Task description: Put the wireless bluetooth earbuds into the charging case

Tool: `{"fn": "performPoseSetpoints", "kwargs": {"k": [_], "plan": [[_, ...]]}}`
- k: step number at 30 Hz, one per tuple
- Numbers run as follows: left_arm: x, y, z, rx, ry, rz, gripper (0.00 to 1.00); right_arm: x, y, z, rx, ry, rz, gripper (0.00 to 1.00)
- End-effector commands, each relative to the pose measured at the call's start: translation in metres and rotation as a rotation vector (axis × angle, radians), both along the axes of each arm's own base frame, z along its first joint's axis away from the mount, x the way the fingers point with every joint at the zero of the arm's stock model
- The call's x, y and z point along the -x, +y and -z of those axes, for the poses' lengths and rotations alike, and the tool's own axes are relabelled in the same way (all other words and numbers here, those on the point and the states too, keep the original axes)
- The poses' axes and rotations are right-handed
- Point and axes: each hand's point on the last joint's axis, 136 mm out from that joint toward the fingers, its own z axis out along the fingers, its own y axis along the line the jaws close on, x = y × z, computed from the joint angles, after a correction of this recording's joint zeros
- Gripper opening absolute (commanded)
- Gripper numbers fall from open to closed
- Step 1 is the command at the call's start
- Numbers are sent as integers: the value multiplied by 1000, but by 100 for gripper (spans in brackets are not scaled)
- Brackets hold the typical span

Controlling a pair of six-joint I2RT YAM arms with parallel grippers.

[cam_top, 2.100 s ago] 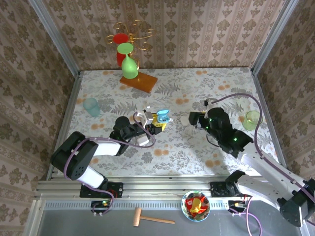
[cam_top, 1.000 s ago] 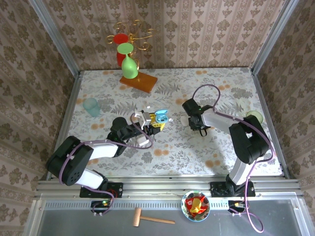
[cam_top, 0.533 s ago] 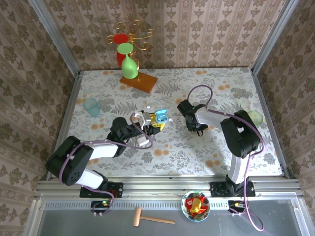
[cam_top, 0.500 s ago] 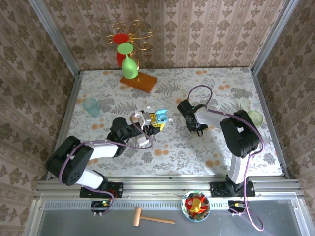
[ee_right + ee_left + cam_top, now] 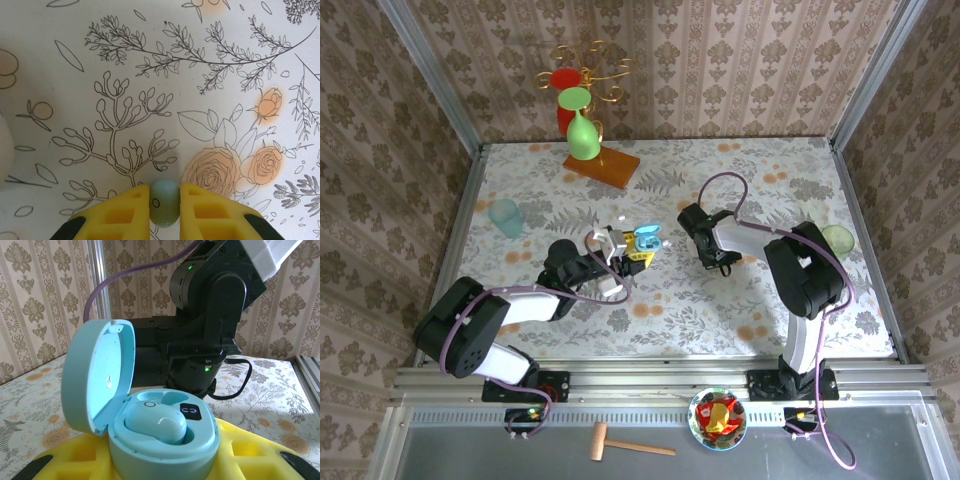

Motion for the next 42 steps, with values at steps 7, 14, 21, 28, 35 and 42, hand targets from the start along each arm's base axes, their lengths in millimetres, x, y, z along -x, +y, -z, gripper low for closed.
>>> {"fn": "performPoseSetpoints", "kwargs": {"k": [7,14,21,28,35,42], "plan": [[0,5,-7,15,-36,-8,28,20,41,-72,-356,-104,-140,19],[3,3,-9,18,-39,18,28,55,108,-155,-820,-179,-399,19],[6,1,-11,21,-33,41,29,76,153,-224,-1144,-231,-578,19],[9,0,-14,37,-22,64,28,76,185,-243,-1239,-232,-666,18],[13,1,-18,53,-20,80,28,67,193,-238,-1219,-224,-676,18],[17,0,-25,66,-26,101,28,62,191,-229,-1187,-228,-663,18]]}}
